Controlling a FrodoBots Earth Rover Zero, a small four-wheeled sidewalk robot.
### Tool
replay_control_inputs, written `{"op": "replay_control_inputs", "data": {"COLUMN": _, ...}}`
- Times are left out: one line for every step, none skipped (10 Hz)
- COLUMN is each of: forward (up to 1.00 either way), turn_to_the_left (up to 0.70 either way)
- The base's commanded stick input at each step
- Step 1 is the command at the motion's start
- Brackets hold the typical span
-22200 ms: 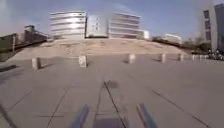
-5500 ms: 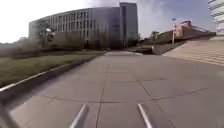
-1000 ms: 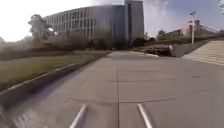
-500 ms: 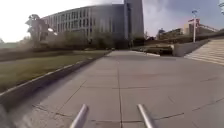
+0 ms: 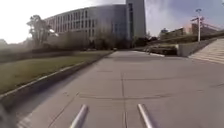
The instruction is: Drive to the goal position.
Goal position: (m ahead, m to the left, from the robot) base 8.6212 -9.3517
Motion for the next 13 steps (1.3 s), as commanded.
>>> {"op": "replay_control_inputs", "data": {"forward": 0.7, "turn_to_the_left": -0.14}}
{"op": "replay_control_inputs", "data": {"forward": 0.7, "turn_to_the_left": -0.14}}
{"op": "replay_control_inputs", "data": {"forward": 0.7, "turn_to_the_left": -0.14}}
{"op": "replay_control_inputs", "data": {"forward": 0.7, "turn_to_the_left": -0.14}}
{"op": "replay_control_inputs", "data": {"forward": 0.7, "turn_to_the_left": -0.14}}
{"op": "replay_control_inputs", "data": {"forward": 0.7, "turn_to_the_left": -0.14}}
{"op": "replay_control_inputs", "data": {"forward": 0.7, "turn_to_the_left": -0.14}}
{"op": "replay_control_inputs", "data": {"forward": 0.7, "turn_to_the_left": -0.14}}
{"op": "replay_control_inputs", "data": {"forward": 0.7, "turn_to_the_left": -0.14}}
{"op": "replay_control_inputs", "data": {"forward": 0.7, "turn_to_the_left": -0.14}}
{"op": "replay_control_inputs", "data": {"forward": 0.7, "turn_to_the_left": -0.14}}
{"op": "replay_control_inputs", "data": {"forward": 0.7, "turn_to_the_left": -0.14}}
{"op": "replay_control_inputs", "data": {"forward": 0.7, "turn_to_the_left": -0.14}}
